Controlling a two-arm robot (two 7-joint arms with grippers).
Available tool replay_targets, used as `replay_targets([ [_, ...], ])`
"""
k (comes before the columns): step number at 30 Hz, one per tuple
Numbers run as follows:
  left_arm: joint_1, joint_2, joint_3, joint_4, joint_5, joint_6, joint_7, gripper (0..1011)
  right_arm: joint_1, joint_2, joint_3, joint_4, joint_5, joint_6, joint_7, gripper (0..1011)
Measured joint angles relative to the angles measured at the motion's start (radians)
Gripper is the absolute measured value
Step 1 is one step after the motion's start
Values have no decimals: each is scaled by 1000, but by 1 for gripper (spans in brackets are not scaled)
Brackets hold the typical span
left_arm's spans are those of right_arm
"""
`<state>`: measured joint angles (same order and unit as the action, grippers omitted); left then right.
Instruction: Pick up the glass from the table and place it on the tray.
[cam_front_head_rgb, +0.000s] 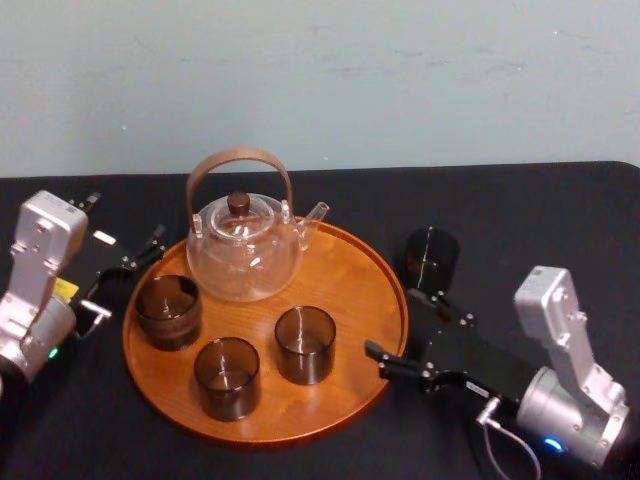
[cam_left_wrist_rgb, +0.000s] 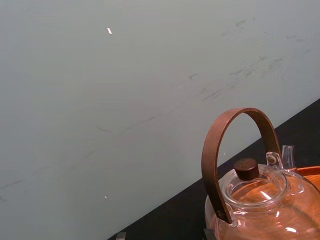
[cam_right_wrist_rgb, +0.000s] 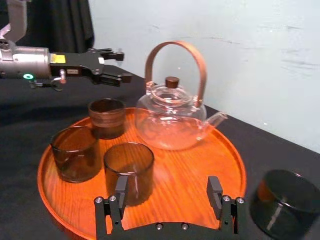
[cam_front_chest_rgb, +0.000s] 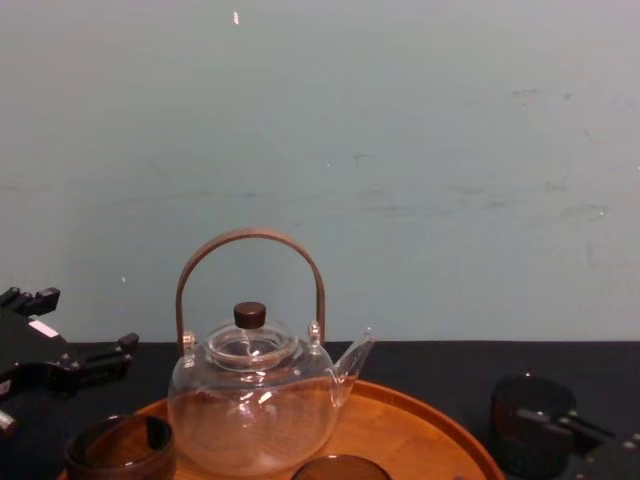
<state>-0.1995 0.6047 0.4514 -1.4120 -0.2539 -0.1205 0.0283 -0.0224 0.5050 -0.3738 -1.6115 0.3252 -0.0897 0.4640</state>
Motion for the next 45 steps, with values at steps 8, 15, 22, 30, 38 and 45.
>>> replay_targets([
  [8,0,0,0,0,0,0,0,1001,-37,13,47,-13,13,-8,-12,1003],
  [15,0,0,0,0,0,0,0,1001,-52,12,78,-2,20,-10,-23,1003],
  [22,0,0,0,0,0,0,0,1001,-59,7,114,21,22,-10,-43,1002],
  [30,0,0,0,0,0,0,0,1001,-23,-14,152,96,34,13,-55,1002],
  [38,0,0,0,0,0,0,0,1001,46,-29,160,174,49,40,-39,1002],
  [45,0,0,0,0,0,0,0,1001,114,-42,142,233,41,55,-29,1002],
])
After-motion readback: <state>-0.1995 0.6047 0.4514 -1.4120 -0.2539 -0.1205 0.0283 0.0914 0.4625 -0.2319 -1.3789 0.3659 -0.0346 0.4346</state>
